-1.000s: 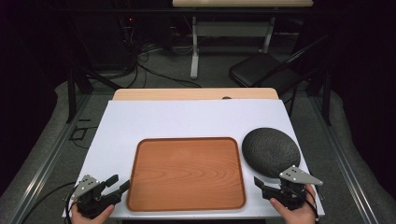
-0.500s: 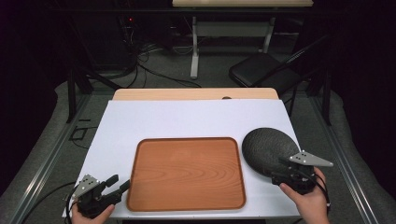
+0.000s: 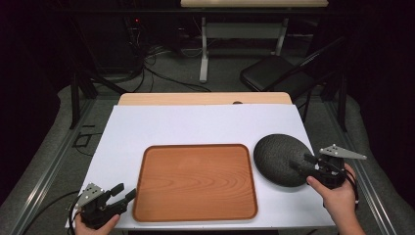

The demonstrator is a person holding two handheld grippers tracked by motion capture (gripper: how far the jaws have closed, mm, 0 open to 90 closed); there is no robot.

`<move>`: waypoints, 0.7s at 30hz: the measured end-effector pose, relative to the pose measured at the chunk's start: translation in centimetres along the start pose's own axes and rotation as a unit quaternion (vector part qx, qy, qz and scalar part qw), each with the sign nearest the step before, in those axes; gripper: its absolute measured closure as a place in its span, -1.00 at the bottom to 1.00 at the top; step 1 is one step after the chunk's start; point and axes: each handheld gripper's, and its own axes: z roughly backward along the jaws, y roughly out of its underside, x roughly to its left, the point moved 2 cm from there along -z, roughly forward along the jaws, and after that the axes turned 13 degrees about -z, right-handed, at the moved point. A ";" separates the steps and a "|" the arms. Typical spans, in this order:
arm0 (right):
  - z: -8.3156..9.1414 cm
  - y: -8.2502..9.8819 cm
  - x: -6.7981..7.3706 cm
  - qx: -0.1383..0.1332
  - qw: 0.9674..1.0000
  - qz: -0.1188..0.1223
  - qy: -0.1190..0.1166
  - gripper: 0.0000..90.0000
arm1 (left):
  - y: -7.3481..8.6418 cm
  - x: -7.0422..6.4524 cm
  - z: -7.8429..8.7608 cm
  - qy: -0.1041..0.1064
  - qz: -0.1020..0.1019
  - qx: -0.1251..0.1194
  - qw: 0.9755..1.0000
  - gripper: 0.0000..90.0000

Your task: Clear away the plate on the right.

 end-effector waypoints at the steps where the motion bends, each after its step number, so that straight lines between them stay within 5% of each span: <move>1: 0.0 -0.1 -0.2 -0.001 1.000 0.000 0.005 -0.30 | 0.0 0.0 0.0 0.000 0.000 0.001 1.000 -0.04; 21: -0.1 -1.1 -4.8 0.005 0.998 -0.059 0.034 -0.23 | 0.1 0.1 -0.1 0.000 0.005 0.003 1.000 -0.04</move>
